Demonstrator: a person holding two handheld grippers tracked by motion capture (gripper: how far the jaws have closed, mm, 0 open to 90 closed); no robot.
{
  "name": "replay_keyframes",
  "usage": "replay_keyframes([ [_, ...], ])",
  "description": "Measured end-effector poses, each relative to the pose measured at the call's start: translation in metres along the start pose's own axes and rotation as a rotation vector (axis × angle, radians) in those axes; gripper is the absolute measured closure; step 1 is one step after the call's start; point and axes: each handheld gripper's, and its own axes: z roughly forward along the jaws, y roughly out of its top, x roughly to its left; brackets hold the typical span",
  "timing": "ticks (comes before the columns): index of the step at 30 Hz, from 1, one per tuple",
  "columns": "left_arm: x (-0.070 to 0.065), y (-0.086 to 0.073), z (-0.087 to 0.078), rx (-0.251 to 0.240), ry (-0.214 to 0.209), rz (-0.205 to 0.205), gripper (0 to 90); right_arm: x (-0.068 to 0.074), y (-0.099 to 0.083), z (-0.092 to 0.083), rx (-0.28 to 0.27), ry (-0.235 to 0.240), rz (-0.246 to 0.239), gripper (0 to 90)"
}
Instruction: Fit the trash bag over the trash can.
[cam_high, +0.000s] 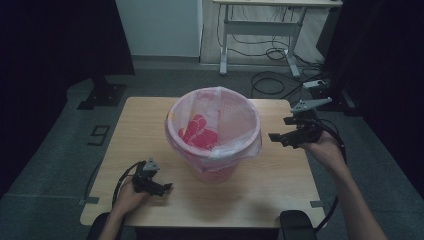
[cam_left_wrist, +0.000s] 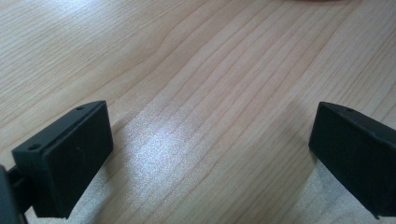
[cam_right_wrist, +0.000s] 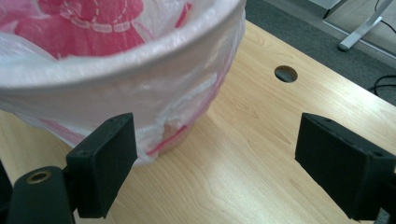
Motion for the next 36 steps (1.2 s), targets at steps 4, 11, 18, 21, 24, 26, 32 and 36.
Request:
replay_keyframes([
  [4, 0.000, 0.000, 0.000, 0.000, -0.002, 0.002, 0.0, -0.001, -0.009, 0.006, 0.006, -0.003, 0.004, 12.0],
  [11, 0.000, 0.000, 0.000, -0.005, -0.004, 0.000, 0.0, 0.001, -0.023, 0.024, 0.011, 0.016, 0.011, 12.0],
  [18, 0.000, 0.000, 0.000, -0.005, -0.004, -0.001, 0.0, 0.004, -0.038, 0.048, 0.033, 0.028, 0.018, 12.0],
  [21, 0.000, 0.000, 0.000, -0.005, -0.004, 0.000, 0.0, 0.006, -0.043, 0.060, 0.044, 0.026, 0.018, 11.9],
  [24, 0.000, 0.000, 0.000, -0.005, -0.004, 0.000, 0.0, 0.008, -0.047, 0.070, 0.046, 0.032, 0.021, 12.0],
  [26, 0.000, 0.000, 0.000, -0.005, -0.003, -0.001, 0.0, 0.011, -0.051, 0.077, 0.057, 0.035, 0.019, 11.9],
  [32, -0.001, 0.000, 0.001, -0.005, 0.003, -0.007, 0.0, 0.017, -0.061, 0.100, 0.081, 0.025, 0.007, 11.8],
  [36, -0.001, 0.000, 0.001, -0.005, 0.003, -0.007, 0.0, 0.020, -0.067, 0.112, 0.090, 0.004, 0.004, 11.6],
])
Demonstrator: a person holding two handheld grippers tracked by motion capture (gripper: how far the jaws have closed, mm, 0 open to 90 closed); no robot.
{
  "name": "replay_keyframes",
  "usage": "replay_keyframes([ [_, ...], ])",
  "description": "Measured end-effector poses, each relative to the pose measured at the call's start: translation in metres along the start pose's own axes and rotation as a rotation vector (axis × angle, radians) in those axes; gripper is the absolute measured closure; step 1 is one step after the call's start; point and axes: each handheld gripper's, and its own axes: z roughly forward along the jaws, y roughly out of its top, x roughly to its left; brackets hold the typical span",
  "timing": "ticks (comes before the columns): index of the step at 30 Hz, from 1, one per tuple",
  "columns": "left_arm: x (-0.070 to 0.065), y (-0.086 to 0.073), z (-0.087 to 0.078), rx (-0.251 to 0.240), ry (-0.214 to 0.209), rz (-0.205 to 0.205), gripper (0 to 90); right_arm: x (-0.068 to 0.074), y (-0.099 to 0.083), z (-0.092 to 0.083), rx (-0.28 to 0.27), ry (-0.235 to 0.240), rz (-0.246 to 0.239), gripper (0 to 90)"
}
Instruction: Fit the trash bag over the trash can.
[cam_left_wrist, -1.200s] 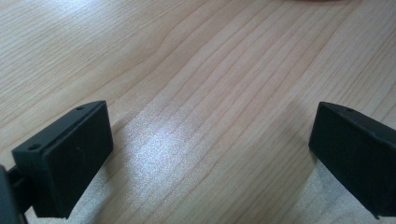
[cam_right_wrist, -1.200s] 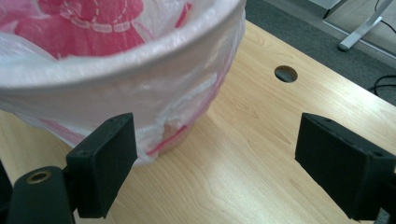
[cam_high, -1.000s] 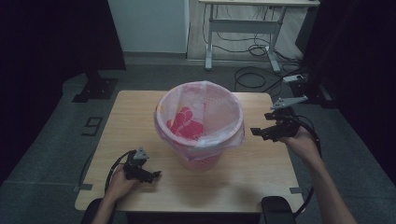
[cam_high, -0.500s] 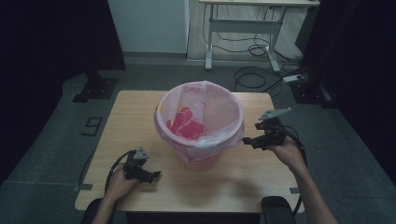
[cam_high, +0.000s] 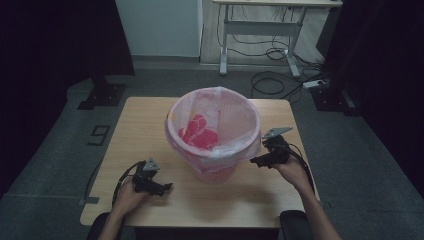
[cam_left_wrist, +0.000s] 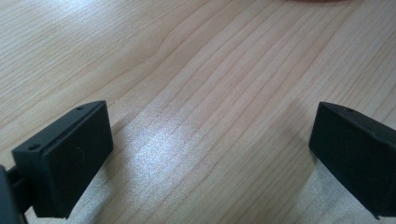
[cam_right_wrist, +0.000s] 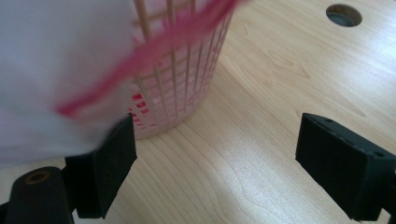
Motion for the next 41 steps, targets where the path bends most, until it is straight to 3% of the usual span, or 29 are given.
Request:
replay_keyframes([
  [11, 0.000, 0.000, 0.000, -0.001, 0.000, 0.000, 0.0, 0.003, -0.024, 0.035, 0.036, 0.008, 0.034, 10.0],
  [21, 0.000, 0.000, 0.000, 0.004, 0.000, 0.004, 0.0, 0.004, -0.053, 0.062, 0.050, 0.000, 0.033, 9.7],
  [27, 0.000, 0.000, 0.000, 0.004, -0.001, 0.005, 0.0, 0.005, -0.065, 0.071, 0.033, 0.017, 0.049, 7.9],
  [29, 0.000, 0.000, 0.000, 0.004, -0.001, 0.005, 0.0, 0.006, -0.068, 0.075, 0.048, 0.006, 0.033, 3.4],
  [31, 0.000, 0.000, 0.000, 0.003, -0.001, 0.005, 0.0, 0.008, -0.073, 0.077, 0.024, -0.010, 0.013, 0.0],
  [34, 0.000, 0.000, 0.000, 0.003, -0.002, 0.005, 0.0, 0.009, -0.077, 0.078, -0.011, -0.013, 0.012, 0.0],
  [41, 0.001, 0.000, 0.000, 0.003, -0.004, 0.008, 0.0, 0.009, -0.077, 0.078, -0.011, -0.017, 0.015, 0.0],
])
